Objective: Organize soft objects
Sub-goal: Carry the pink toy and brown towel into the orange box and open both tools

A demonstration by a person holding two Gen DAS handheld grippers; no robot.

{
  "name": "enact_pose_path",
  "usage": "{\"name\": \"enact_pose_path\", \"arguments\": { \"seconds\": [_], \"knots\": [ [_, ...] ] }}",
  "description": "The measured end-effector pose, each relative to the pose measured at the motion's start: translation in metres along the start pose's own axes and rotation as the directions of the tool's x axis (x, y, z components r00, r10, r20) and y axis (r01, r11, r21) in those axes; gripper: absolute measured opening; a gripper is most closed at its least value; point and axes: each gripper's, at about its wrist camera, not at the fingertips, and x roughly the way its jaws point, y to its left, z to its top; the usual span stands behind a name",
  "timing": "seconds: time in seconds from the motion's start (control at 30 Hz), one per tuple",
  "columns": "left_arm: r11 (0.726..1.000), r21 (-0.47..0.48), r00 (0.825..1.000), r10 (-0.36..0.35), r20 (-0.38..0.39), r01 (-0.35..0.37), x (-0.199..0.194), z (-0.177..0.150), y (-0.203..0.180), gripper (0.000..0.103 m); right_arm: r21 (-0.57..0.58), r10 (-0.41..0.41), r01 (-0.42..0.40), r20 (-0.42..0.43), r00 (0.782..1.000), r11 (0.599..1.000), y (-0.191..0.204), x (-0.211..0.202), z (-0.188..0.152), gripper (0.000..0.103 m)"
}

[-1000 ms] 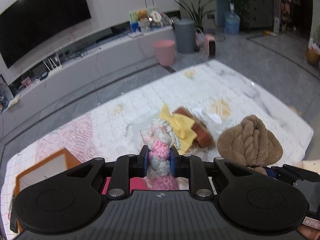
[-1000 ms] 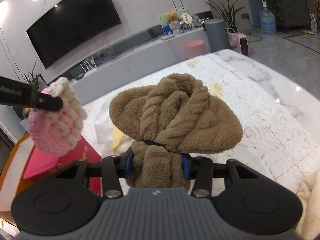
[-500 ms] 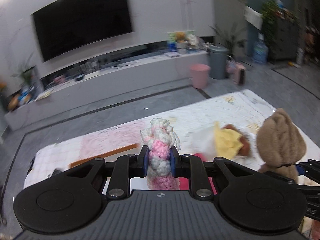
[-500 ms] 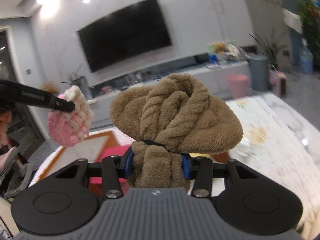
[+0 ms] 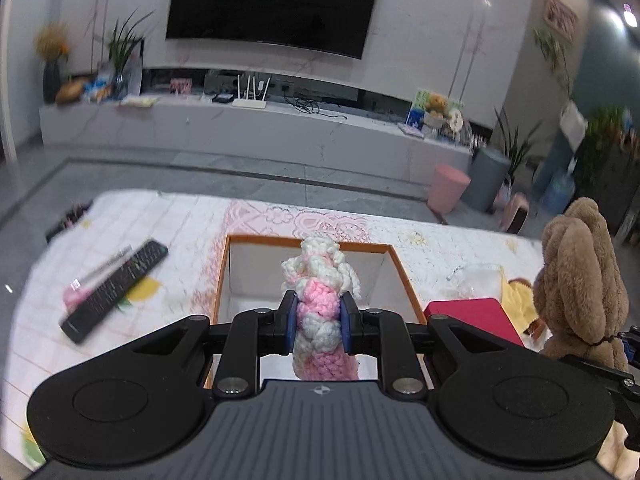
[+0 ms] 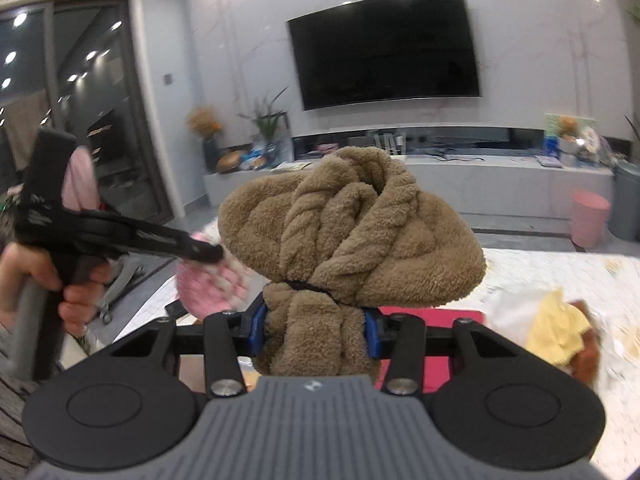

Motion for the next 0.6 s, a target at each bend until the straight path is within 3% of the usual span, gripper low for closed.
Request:
{"name": "enact_pose_path", "arguments": {
  "seconds": [0.13,0.27,0.33,0.43,0.53,0.6],
  "knots": [
    [0.993,-0.111,1.0,-0.026,0.011,0.027,0.009,-0.01,0.029,0.023,-0.044,0.042,-0.044,-0.046,0.998,0.998,0.017,0.027,0.007,0.046],
    [0.986,-0.133,0.994,-0.1,0.039,0.104,0.011,-0.023,0.051,0.023,-0.059,0.058,-0.065,-0.122,0.991,0.996,0.022,0.064,0.01,0.046],
    [0.98,-0.153,0.992,-0.13,0.01,0.13,0.017,-0.028,0.058,0.024,-0.075,0.056,-0.069,-0.153,0.987,0.995,0.026,0.083,0.012,0.046],
    [0.981,-0.163,0.994,-0.107,-0.017,0.103,0.028,-0.034,0.063,0.024,-0.087,0.055,-0.072,-0.189,0.98,0.994,0.032,0.115,0.011,0.046],
    [0.982,-0.12,0.987,-0.151,-0.047,0.145,0.035,-0.038,0.062,0.024,-0.111,0.017,-0.045,-0.245,0.969,0.993,0.03,0.148,0.006,0.046],
    [0.982,-0.132,0.987,-0.145,-0.069,0.135,0.038,-0.04,0.062,0.024,-0.129,-0.007,-0.03,-0.275,0.961,0.991,0.03,0.16,-0.003,0.046]
  ]
}}
